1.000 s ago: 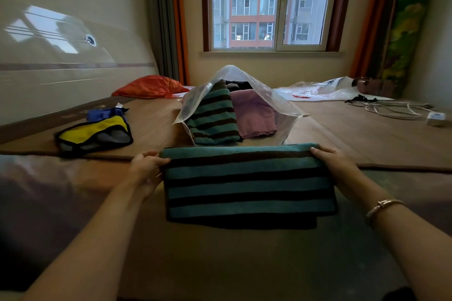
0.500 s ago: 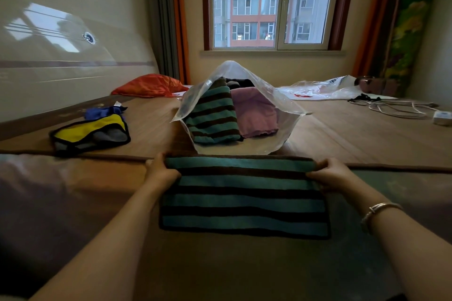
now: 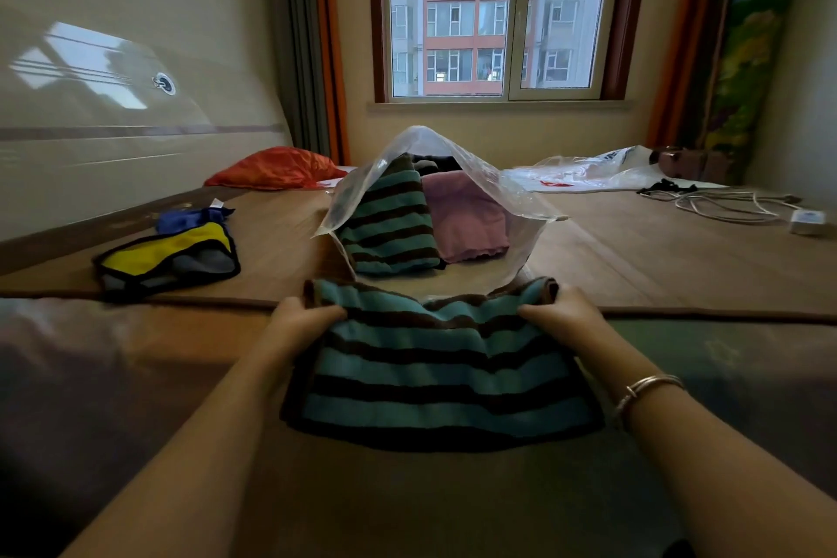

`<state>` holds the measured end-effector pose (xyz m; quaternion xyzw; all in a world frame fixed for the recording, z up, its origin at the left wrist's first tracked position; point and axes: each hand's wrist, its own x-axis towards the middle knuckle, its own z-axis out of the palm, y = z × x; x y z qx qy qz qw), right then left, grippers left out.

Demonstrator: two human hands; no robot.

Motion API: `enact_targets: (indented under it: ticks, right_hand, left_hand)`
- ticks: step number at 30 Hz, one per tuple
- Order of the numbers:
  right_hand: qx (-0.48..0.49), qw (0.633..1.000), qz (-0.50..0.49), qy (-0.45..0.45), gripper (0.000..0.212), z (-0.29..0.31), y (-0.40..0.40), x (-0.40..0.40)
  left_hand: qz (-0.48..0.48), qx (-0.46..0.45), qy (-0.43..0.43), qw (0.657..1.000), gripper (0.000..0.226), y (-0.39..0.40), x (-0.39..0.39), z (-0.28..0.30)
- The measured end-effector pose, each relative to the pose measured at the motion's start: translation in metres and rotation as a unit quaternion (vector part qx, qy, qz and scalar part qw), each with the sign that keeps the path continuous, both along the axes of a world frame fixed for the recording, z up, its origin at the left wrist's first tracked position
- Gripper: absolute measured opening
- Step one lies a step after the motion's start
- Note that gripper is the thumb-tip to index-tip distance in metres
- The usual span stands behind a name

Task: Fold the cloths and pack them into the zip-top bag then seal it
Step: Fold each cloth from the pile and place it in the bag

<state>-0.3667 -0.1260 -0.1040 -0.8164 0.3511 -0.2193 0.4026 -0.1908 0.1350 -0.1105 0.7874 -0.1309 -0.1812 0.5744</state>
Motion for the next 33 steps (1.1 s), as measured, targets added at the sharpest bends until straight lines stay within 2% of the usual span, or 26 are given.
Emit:
enact_targets:
  ticks: [3,6,9,12,14,16,18,19,21,22,23,25,26,28,30,33]
  right_hand:
    - [0.036,0.995,0.064,-0.069,0.029,0.017,0.029,0.0]
    - [0.108,0.975,0.141,-0.135,0.025,0.03,0.061,0.0]
    - [0.153,0.94,0.194,-0.236,0.025,0.038,0.087,0.002]
    - [0.198,0.904,0.221,-0.308,0.026,0.04,0.098,0.01]
    - [0.221,0.897,0.26,-0.281,0.022,0.042,0.102,0.016]
    - [0.266,0.875,0.311,-0.257,0.027,0.043,0.099,0.018]
    - [0.28,0.863,0.312,-0.281,0.026,0.042,0.092,0.017]
    - [0.243,0.878,0.28,-0.304,0.022,0.039,0.084,0.017]
    - [0.084,0.927,0.171,-0.324,0.014,0.033,0.065,0.016]
    - [0.029,0.942,0.129,-0.307,0.02,0.03,0.055,0.016]
    - [0.028,0.955,0.121,-0.269,0.036,0.027,0.045,0.017]
    - [0.182,0.948,0.179,-0.188,0.063,0.029,0.034,0.017]
    - [0.271,0.926,0.217,-0.151,0.063,0.032,0.03,0.017]
    - [0.355,0.885,0.272,-0.125,0.047,0.04,0.022,0.021]
    - [0.359,0.879,0.284,-0.133,0.039,0.047,0.014,0.038]
    - [0.293,0.904,0.244,-0.191,0.035,0.055,-0.004,0.081]
  left_hand:
    - [-0.04,-0.004,-0.038,0.998,0.03,-0.011,-0.034,0.032]
    - [-0.083,-0.03,-0.051,0.995,0.024,-0.025,-0.07,0.044]
    - [-0.117,-0.149,0.04,0.981,0.023,-0.039,-0.098,0.044]
    - [-0.143,-0.261,0.124,0.947,0.046,-0.05,-0.104,0.04]
    - [-0.145,-0.296,0.131,0.935,0.059,-0.05,-0.1,0.038]
    - [-0.131,-0.297,0.094,0.941,0.049,-0.049,-0.093,0.034]
    - [-0.095,-0.299,0.082,0.946,0.035,-0.048,-0.086,0.03]
    - [-0.085,-0.297,0.085,0.947,0.03,-0.048,-0.084,0.029]
    - [-0.078,-0.29,0.086,0.95,0.026,-0.052,-0.079,0.027]
    - [-0.077,-0.289,0.084,0.951,0.025,-0.054,-0.077,0.026]
    - [-0.075,-0.293,0.085,0.949,0.026,-0.056,-0.074,0.026]
    - [-0.073,-0.299,0.086,0.948,0.029,-0.06,-0.064,0.029]
    - [-0.071,-0.297,0.078,0.949,0.029,-0.063,-0.057,0.031]
    - [-0.072,-0.29,0.05,0.953,0.03,-0.069,-0.044,0.038]
    - [-0.052,-0.294,0.01,0.954,0.03,-0.08,-0.029,0.043]
    - [-0.013,-0.29,-0.018,0.957,0.041,-0.1,-0.011,0.041]
